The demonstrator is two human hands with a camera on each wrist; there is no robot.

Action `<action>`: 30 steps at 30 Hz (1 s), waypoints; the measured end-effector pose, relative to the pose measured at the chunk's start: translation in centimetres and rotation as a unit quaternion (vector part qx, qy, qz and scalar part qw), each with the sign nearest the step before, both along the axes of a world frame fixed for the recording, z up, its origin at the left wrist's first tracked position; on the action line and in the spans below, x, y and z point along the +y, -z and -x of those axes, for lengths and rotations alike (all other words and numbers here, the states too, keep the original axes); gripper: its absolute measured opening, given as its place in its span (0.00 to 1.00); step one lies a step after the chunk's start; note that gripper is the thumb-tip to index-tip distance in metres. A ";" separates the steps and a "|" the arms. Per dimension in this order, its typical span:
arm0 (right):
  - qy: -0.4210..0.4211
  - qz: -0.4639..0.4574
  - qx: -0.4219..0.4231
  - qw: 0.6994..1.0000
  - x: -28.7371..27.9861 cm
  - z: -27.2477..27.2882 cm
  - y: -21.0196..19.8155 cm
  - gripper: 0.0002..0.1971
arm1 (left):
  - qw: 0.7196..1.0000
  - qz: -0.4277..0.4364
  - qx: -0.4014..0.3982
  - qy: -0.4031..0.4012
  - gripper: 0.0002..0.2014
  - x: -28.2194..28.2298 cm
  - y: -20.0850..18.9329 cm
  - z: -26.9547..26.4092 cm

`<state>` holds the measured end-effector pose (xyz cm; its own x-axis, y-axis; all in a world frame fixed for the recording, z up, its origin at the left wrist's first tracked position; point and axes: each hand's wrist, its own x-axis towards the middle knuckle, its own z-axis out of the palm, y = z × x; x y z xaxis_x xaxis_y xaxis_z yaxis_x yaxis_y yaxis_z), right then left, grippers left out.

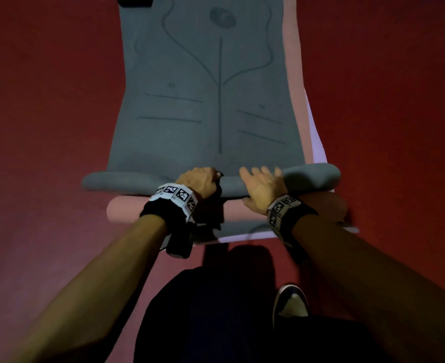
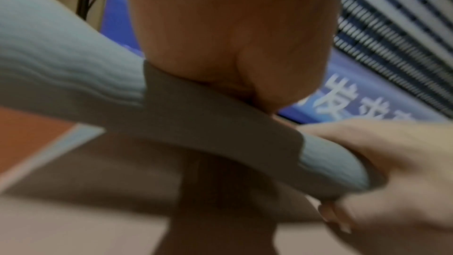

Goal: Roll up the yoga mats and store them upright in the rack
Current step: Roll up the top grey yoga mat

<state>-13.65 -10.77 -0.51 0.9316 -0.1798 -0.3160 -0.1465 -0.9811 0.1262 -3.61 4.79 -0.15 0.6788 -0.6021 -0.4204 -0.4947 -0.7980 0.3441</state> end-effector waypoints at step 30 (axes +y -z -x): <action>-0.005 -0.004 -0.064 0.998 3.0 -0.9 -2.5 0.17 | 0.988 -0.083 -0.103 0.076 0.18 -1.5 -2.0 0.8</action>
<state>-12.73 -7.82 1.96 0.9660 -0.1684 -0.1962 -0.1514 -0.9835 0.0989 -4.46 3.28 1.87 0.6677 -0.6375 -0.3845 -0.6588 -0.7465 0.0937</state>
